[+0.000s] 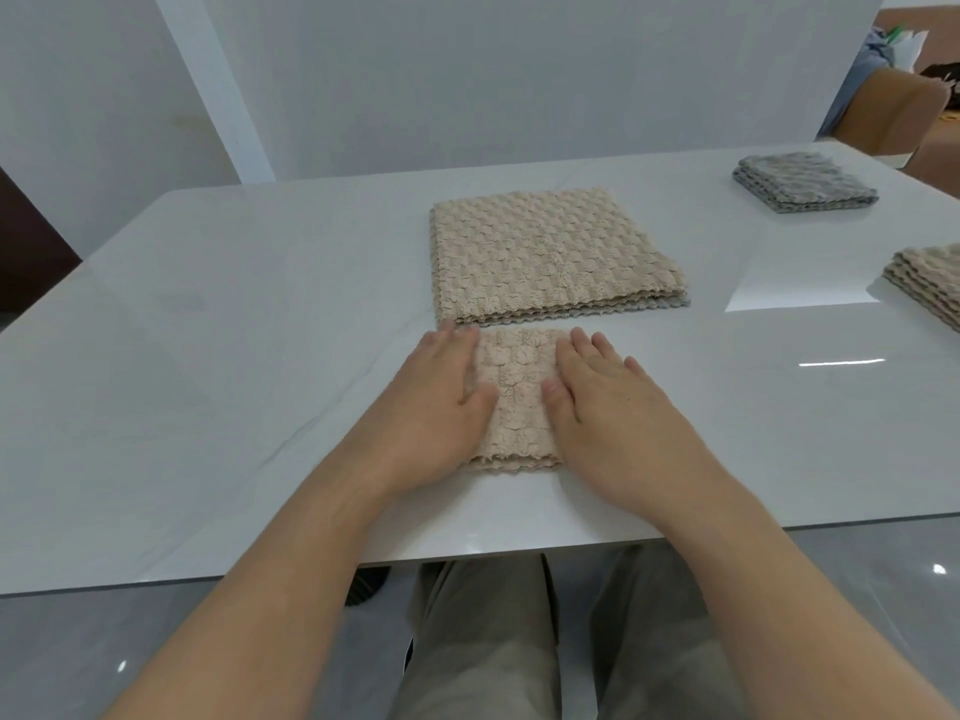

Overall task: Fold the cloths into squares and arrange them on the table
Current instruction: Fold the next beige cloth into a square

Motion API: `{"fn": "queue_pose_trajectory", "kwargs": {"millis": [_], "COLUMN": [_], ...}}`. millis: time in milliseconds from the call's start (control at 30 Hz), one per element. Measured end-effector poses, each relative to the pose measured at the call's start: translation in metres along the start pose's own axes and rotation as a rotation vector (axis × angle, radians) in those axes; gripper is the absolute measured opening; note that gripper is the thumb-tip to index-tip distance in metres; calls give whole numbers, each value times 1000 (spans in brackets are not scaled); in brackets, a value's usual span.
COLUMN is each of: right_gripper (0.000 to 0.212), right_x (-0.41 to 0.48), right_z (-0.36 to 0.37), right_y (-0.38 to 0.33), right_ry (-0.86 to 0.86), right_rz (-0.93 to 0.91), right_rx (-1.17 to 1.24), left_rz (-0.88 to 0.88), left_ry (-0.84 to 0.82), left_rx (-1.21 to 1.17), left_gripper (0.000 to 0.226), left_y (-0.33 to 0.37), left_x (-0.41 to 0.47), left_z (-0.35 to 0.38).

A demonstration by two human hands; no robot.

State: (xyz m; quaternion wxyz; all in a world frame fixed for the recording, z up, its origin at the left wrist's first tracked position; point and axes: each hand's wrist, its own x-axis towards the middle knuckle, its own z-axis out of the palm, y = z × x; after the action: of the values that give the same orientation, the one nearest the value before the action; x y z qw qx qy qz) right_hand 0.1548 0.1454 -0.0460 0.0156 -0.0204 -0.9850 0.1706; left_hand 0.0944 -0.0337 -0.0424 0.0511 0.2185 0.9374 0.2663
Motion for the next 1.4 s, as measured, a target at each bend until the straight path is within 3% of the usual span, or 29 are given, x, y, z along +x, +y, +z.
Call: {"fn": "queue_pose_trajectory", "kwargs": {"millis": [133,200,333,467,633,700,800,900,967,1133,1267,1400], "right_gripper": [40,46,66,54,39,37,35,35,38,36,35,27], "right_x": [-3,-3,0,5,1,1,2,12,22,58,100,145], "right_z": [-7,-11,-14,-11,-24,-27,-33,-34,-33,-27,-15,-4], "right_y": [7,6,4,3,-7,-11,-20,-29,-40,-87,-130,-173], "right_ry": [283,301,83,17,72,105,176,206,193,81,43,-67], "right_rz": [135,234,315,290,247,220,209,221,222,186,116,51], "right_rx": [-22,-102,-104,98,435,523,661,781,824,816,792,792], "left_rz": [-194,-275,-302,-283,-279,-264,-304,-362,-377,-431,-500,-495], "left_ry": [297,272,147,99,12,37,143,214,258,407,430,446], "left_rx": [19,106,175,179,36,-107,-511,-932,-1054,-1019,-970,-842], "left_gripper": [45,45,43,38,33,25,6,21,27,40,41,26], "left_y": [-1,-1,-1,1,5,5,-4,-14,-20,-60,-102,-145], "left_x": [-6,-7,-8,-4,0,-1,-5,-10,-15,-20,-16,-6], "left_z": [-12,-11,-4,-3,-11,-15,-20,-32,-45,-79,-118,-160]}}
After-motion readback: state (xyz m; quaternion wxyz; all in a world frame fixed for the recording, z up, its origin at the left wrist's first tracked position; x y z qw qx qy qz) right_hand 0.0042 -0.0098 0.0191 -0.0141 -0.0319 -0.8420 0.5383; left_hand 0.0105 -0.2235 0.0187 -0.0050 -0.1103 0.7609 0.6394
